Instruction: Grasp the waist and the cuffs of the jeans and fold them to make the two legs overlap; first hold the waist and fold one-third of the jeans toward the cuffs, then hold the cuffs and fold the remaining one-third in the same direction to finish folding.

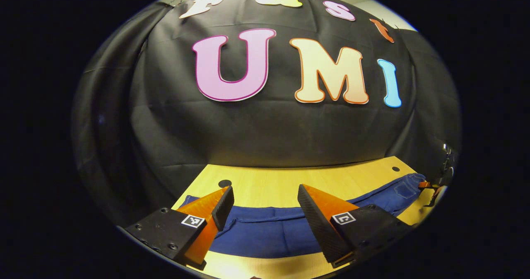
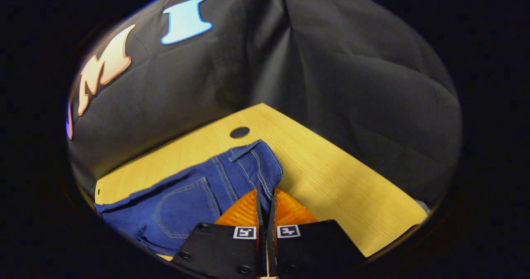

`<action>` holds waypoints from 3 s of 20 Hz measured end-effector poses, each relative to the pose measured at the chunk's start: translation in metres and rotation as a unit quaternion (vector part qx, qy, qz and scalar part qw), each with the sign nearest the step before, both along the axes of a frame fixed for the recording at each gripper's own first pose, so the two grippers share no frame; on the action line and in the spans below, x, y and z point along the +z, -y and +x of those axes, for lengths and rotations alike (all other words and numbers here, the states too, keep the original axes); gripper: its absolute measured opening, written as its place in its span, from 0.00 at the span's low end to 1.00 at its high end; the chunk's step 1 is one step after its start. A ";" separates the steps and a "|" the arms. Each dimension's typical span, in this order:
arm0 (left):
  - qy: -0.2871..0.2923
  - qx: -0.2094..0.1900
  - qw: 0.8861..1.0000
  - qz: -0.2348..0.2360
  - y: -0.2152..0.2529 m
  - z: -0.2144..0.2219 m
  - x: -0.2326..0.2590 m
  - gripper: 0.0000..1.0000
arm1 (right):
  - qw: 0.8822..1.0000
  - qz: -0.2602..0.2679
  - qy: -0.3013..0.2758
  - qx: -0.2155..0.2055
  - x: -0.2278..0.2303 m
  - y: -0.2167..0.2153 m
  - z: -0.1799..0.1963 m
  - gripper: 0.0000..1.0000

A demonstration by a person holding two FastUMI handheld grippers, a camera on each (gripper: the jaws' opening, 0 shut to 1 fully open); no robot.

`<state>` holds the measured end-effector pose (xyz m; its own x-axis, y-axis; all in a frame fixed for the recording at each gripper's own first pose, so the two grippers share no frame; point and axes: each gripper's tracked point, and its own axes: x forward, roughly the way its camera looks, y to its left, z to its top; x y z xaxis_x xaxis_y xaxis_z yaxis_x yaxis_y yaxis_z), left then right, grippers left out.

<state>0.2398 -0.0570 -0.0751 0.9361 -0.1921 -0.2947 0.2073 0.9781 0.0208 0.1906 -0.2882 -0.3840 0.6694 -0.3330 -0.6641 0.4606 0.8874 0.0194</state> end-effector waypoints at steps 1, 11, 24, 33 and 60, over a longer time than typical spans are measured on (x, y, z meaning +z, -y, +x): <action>-0.002 0.002 1.000 -0.002 -0.005 -0.002 -0.001 0.95 | 1.000 0.007 0.021 0.007 0.014 -0.007 0.007 0.01; -0.012 0.010 1.000 0.001 -0.062 -0.026 -0.006 0.96 | 0.982 0.048 0.147 0.106 0.140 -0.164 0.051 0.03; -0.046 0.006 0.999 -0.002 -0.157 -0.060 -0.037 0.96 | 0.954 0.161 0.132 0.217 0.098 -0.420 0.022 0.04; -0.091 0.005 0.996 -0.016 -0.199 -0.051 -0.093 0.96 | 0.946 0.207 0.031 0.247 -0.026 -0.510 -0.039 0.04; -0.207 0.008 0.978 -0.004 -0.255 0.031 -0.239 0.96 | 0.951 0.108 0.108 0.267 0.118 -0.434 -0.115 0.98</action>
